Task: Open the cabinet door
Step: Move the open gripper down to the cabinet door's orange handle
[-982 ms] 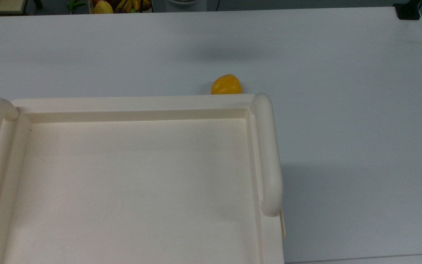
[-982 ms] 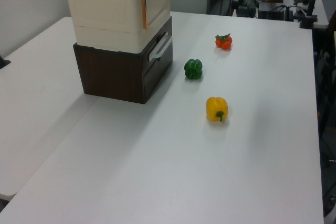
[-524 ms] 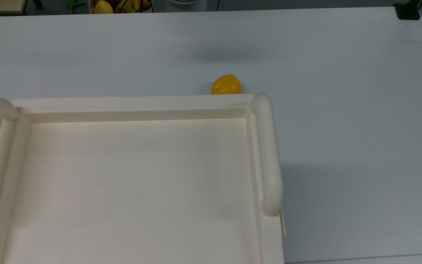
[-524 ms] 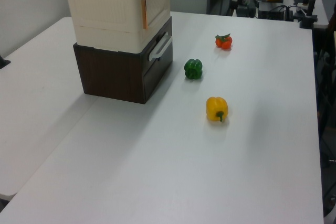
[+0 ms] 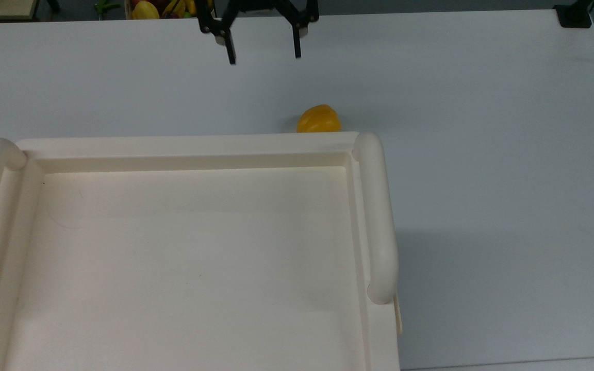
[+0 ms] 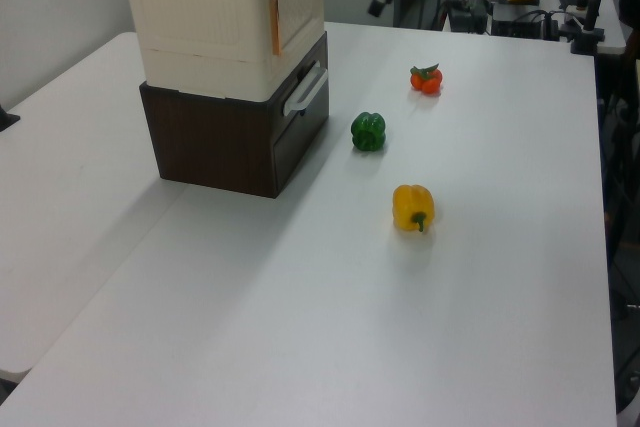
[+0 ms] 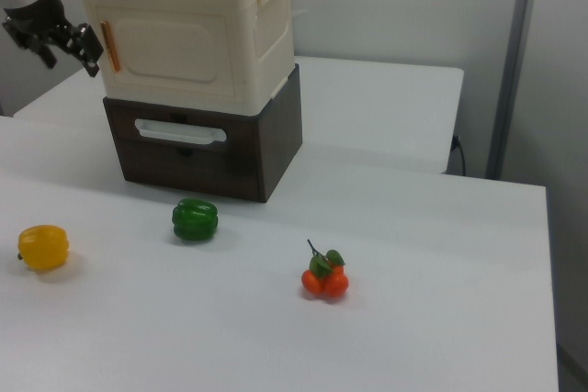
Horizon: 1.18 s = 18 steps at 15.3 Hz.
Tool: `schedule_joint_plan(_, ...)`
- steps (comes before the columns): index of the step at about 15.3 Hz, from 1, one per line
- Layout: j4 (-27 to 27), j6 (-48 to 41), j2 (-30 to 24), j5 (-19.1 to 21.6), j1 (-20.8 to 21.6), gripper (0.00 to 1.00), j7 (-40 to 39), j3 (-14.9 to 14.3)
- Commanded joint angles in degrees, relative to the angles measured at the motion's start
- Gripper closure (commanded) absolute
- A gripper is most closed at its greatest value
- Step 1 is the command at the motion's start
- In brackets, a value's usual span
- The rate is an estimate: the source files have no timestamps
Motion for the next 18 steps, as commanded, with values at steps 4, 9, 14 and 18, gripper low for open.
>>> schedule_joint_plan(4,1.29,21.41,6.55,1.36,0.51,0.44,0.04,2.47)
schedule_joint_plan(9,3.04,33.65,11.38,1.1,2.35,0.52,-0.05,2.39)
schedule_joint_plan(14,5.51,39.0,15.6,0.84,2.88,0.52,0.3,2.3)
schedule_joint_plan(18,6.83,40.95,17.28,0.13,2.88,0.52,0.13,2.3)
